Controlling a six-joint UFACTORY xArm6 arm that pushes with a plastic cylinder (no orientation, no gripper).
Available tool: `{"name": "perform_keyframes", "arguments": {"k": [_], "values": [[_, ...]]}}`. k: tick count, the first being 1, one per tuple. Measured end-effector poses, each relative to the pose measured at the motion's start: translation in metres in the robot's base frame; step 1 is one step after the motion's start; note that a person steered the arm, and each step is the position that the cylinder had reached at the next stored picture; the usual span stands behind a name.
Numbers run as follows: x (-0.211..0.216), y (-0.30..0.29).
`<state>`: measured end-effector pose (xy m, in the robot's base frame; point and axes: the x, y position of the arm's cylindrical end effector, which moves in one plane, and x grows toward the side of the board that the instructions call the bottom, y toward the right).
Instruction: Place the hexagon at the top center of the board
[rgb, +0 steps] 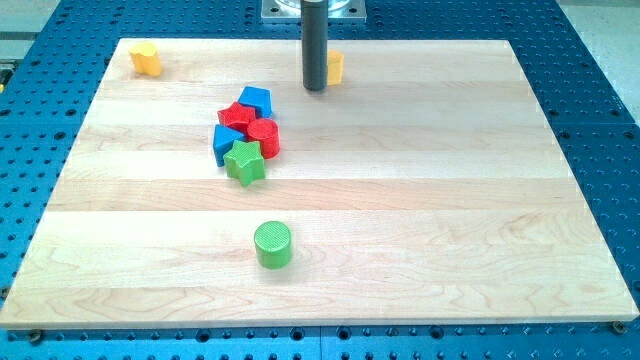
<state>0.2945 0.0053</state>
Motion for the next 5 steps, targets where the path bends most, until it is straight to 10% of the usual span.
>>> {"name": "perform_keyframes", "arguments": {"k": [5], "values": [[0.011,0.028]]}}
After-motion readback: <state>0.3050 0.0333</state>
